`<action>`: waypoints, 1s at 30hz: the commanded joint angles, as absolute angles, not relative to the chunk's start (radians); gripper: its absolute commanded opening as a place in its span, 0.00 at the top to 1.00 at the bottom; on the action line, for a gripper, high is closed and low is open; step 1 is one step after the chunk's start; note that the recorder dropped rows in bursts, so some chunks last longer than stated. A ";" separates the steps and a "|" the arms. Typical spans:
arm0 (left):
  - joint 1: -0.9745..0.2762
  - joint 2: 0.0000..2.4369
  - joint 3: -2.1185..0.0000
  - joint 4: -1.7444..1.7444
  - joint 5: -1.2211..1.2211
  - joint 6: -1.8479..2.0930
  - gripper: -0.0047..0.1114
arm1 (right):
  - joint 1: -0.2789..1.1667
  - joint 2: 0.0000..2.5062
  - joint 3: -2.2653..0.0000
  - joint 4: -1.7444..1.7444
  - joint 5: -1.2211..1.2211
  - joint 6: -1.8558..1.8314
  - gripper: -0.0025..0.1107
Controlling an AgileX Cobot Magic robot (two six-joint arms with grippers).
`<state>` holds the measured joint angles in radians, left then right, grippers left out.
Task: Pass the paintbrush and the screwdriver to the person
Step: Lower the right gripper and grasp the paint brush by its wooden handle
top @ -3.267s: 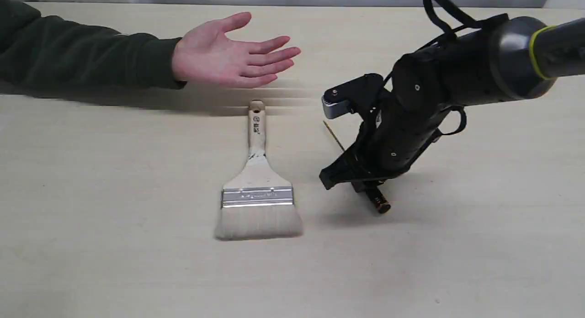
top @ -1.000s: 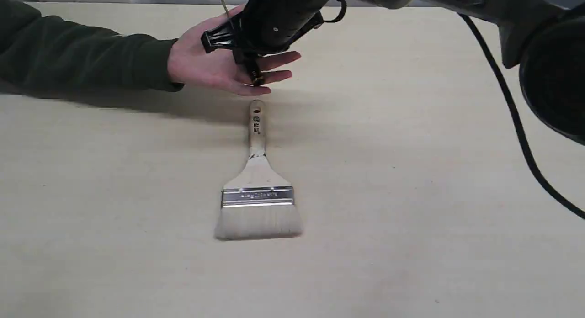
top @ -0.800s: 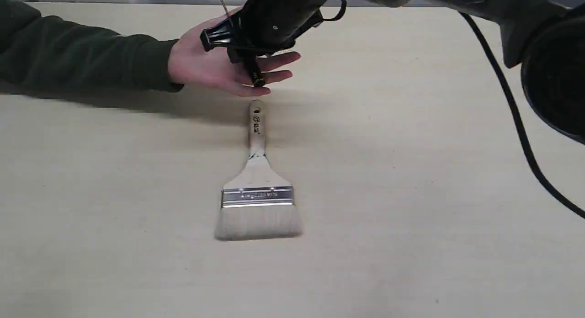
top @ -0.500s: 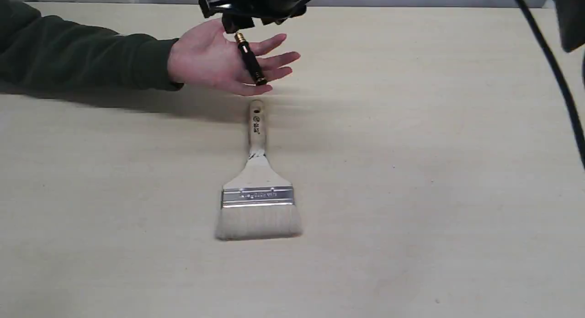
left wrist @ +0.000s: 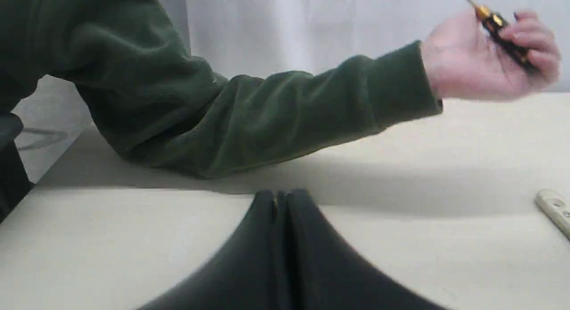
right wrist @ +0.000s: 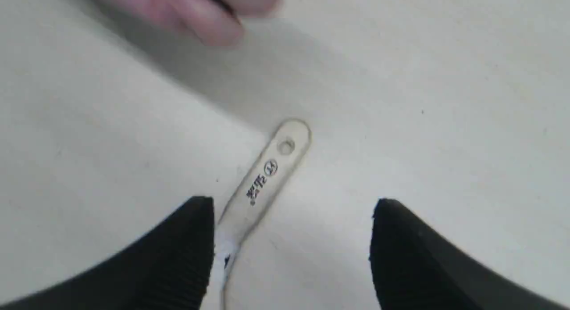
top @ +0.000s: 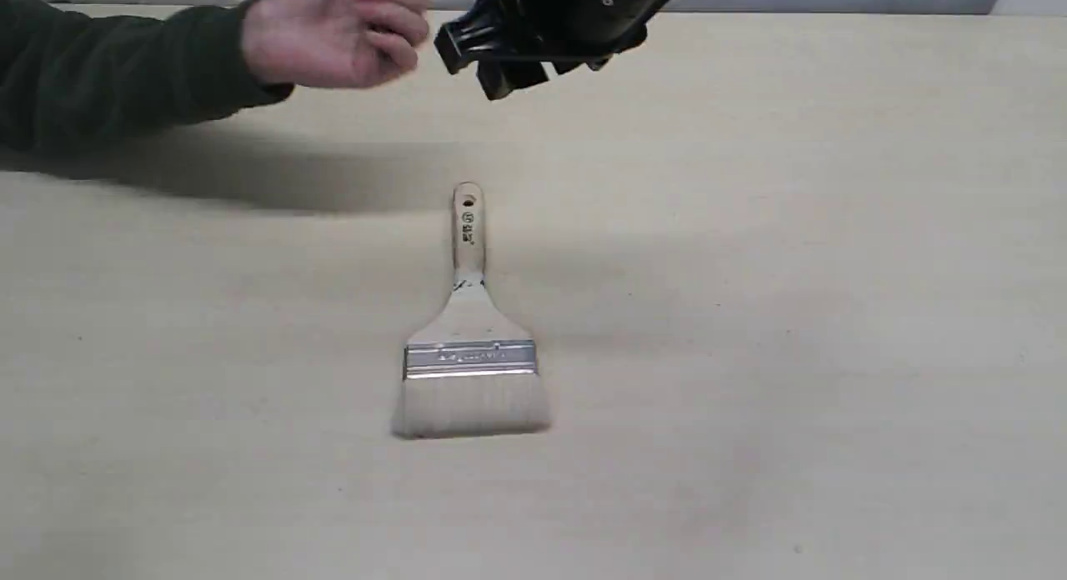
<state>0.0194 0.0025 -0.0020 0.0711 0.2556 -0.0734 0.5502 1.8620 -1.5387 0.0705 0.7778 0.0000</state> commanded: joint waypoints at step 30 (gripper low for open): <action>0.011 0.000 0.000 0.067 0.251 -0.075 0.96 | 0.608 2.079 -1.405 0.309 0.618 -0.028 0.47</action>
